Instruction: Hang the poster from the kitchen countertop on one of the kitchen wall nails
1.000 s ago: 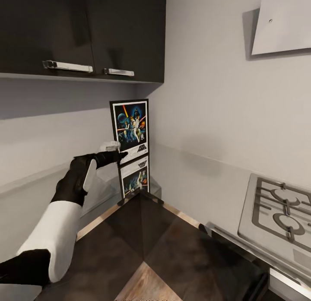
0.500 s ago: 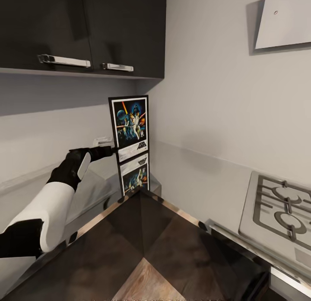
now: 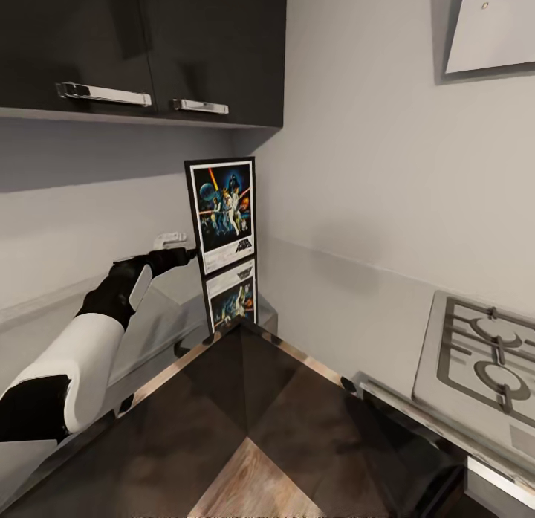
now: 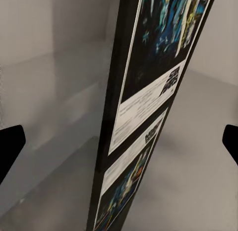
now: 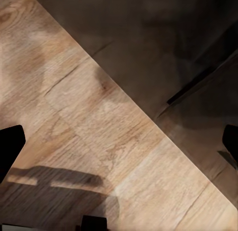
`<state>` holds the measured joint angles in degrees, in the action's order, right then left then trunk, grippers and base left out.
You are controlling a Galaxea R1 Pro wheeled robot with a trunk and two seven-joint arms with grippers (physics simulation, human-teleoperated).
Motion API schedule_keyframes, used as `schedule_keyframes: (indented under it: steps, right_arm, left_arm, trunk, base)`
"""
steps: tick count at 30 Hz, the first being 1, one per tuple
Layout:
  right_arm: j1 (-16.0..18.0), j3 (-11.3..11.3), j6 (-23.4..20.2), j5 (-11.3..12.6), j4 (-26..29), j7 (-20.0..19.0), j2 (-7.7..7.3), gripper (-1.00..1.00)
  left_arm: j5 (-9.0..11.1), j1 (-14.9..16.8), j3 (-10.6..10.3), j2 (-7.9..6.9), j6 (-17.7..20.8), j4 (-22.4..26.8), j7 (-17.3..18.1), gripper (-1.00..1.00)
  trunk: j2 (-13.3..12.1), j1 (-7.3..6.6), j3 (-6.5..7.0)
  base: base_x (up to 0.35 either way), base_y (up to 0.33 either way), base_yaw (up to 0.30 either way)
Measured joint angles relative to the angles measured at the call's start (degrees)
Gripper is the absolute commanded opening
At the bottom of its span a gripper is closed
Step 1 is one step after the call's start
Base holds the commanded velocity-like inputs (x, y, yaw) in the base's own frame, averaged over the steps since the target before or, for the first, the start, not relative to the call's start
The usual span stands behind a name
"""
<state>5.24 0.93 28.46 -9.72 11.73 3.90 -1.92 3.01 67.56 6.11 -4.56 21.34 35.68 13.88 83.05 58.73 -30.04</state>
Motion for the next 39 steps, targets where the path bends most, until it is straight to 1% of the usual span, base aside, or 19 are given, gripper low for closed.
schedule_keyframes:
  steps: [9, 16, 26, 39]
  right_arm:
    - [0.0, 0.0, 0.0, 0.0, 0.0, 0.0, 0.00, 1.00]
    - [0.0, 0.0, 0.0, 0.0, 0.0, 0.0, -0.01, 1.00]
    - [0.0, 0.0, 0.0, 0.0, 0.0, 0.0, -0.01, 1.00]
    - [0.0, 0.0, 0.0, 0.0, 0.0, 0.0, -0.03, 1.00]
  left_arm:
    - [0.0, 0.0, 0.1, -0.27, -0.5, -0.1, 0.1, 1.00]
    - [0.0, 0.0, 0.1, -0.30, -0.5, -0.1, 1.5, 1.00]
    - [-0.1, 0.0, 0.1, -0.30, -0.6, -0.2, 1.8, 1.00]
    - [-0.1, 0.0, 0.1, -0.55, -0.6, -0.1, 1.8, 1.00]
  trunk:
    - [0.0, 0.00, -0.83]
    - [0.0, 0.00, -1.47]
    - [0.0, 0.00, -2.34]
    - [0.0, 0.00, -2.53]
  base:
    - [0.000, 0.000, 0.000]
    - [0.000, 0.000, 0.000]
    - [0.000, 0.000, 0.000]
    - [0.000, 0.000, 0.000]
